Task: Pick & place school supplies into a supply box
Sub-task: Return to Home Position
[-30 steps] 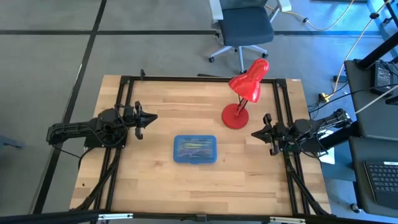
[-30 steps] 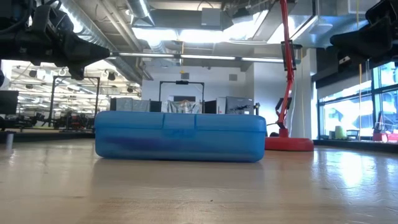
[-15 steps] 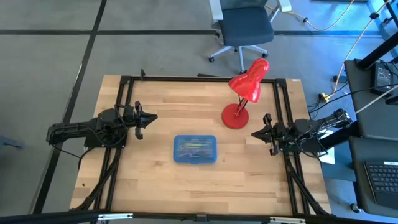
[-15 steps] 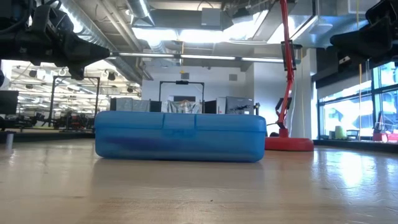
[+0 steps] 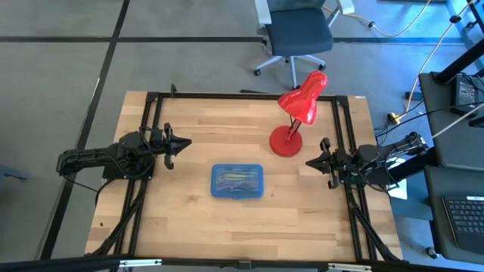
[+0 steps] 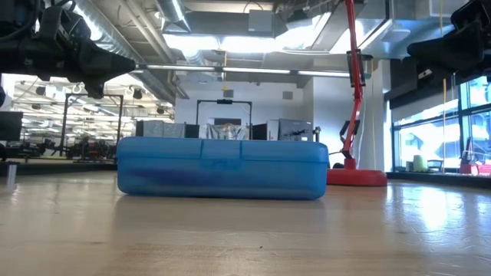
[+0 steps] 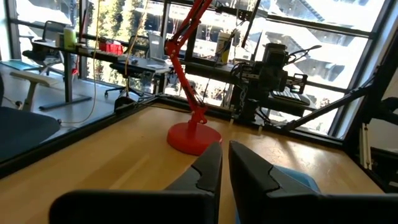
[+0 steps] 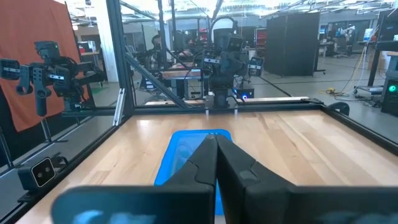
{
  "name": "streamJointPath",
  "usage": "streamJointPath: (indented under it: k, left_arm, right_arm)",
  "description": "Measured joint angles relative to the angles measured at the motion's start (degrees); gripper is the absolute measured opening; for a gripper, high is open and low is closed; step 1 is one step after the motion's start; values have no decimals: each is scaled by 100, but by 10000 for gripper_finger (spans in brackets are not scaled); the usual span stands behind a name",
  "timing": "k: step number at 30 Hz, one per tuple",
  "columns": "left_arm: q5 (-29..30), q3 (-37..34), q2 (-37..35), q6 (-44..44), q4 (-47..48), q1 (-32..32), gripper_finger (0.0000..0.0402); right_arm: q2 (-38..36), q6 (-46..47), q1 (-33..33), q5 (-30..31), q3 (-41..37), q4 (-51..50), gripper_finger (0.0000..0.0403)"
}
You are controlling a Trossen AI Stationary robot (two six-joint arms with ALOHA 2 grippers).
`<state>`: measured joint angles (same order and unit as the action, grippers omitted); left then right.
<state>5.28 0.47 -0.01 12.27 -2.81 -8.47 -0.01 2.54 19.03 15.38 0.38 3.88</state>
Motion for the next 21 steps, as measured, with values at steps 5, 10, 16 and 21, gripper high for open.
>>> streamJointPath:
  k: [5,10,16,21]
  left_arm:
    - [0,0,0,0,0,0,23]
    - [0,0,0,0,0,0,26]
    - [0,0,0,0,0,0,28]
    - [0,0,0,0,2,0,25]
  right_arm:
    - [0,1,0,0,0,0,8]
    - [0,1,1,0,0,0,8]
    - [0,-1,2,0,0,0,8]
    - [0,1,0,0,0,0,8]
